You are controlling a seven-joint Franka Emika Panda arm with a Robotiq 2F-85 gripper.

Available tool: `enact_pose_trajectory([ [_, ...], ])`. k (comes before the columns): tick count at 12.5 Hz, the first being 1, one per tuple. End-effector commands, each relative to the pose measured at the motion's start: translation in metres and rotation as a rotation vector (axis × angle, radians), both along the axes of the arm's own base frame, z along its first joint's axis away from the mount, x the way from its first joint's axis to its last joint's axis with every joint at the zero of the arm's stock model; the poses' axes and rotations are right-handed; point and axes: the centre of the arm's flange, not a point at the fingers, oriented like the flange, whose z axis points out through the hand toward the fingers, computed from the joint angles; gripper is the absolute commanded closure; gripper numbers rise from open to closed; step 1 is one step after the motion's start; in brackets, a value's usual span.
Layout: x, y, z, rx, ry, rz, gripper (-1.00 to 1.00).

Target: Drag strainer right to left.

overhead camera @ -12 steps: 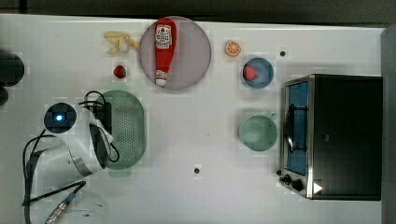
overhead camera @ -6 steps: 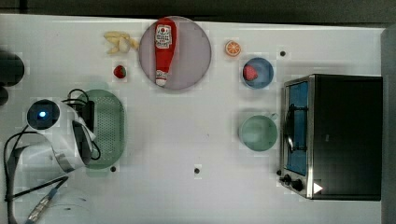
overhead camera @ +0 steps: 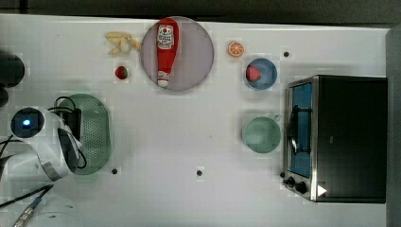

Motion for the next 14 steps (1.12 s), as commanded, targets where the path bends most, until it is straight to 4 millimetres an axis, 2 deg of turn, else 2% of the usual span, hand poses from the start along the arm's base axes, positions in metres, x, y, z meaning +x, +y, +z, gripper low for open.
enact_pose_trajectory([
  [1, 0.002, 0.02, 0.025, 0.023, -0.058, -0.011, -1.0],
  [2, 0.006, 0.015, 0.037, 0.011, -0.073, 0.049, -1.0],
  [4, 0.019, -0.005, 0.079, -0.033, -0.073, 0.229, -1.0],
  [6, 0.043, -0.049, 0.148, -0.073, -0.095, 0.384, -1.0],
  [8, 0.067, -0.117, 0.234, -0.086, -0.132, 0.465, -1.0],
  [10, 0.077, -0.2, 0.318, -0.069, -0.178, 0.526, -1.0],
  [12, 0.073, -0.296, 0.381, -0.106, -0.208, 0.63, -1.0],
  [14, 0.062, -0.391, 0.425, -0.183, -0.237, 0.734, -1.0],
])
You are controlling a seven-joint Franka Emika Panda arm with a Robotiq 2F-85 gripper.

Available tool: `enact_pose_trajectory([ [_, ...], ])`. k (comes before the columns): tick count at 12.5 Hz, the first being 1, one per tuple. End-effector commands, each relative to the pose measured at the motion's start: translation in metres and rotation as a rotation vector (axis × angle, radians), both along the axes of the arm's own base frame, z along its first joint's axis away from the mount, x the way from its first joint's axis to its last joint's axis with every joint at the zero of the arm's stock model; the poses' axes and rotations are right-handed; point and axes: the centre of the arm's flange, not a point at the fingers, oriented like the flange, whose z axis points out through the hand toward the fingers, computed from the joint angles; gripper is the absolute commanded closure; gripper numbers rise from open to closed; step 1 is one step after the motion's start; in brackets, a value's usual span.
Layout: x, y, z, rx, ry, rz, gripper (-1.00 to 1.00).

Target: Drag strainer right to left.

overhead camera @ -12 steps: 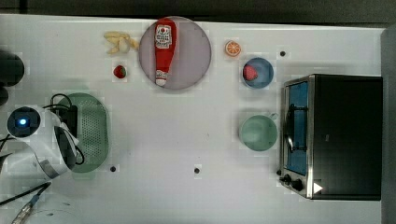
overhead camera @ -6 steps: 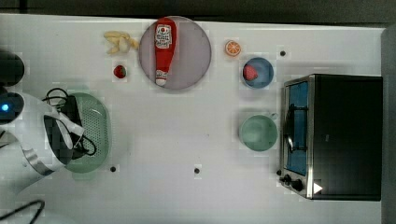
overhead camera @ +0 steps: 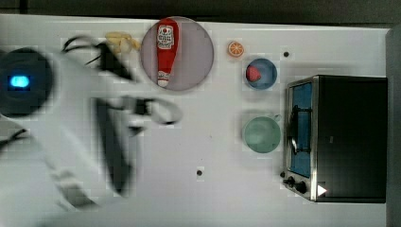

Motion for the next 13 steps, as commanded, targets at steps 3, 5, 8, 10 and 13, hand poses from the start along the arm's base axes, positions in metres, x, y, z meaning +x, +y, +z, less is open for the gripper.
enact_pose_trajectory([
  [3, -0.025, -0.211, 0.062, -0.024, -0.005, 0.111, -1.0],
  [5, -0.031, -0.23, 0.059, -0.01, 0.026, 0.08, -1.0],
  [8, -0.03, -0.237, 0.053, -0.014, 0.04, 0.064, -1.0],
  [10, -0.029, -0.236, 0.052, -0.016, 0.044, 0.065, -1.0],
  [13, -0.028, -0.235, 0.049, -0.02, 0.048, 0.065, -1.0],
])
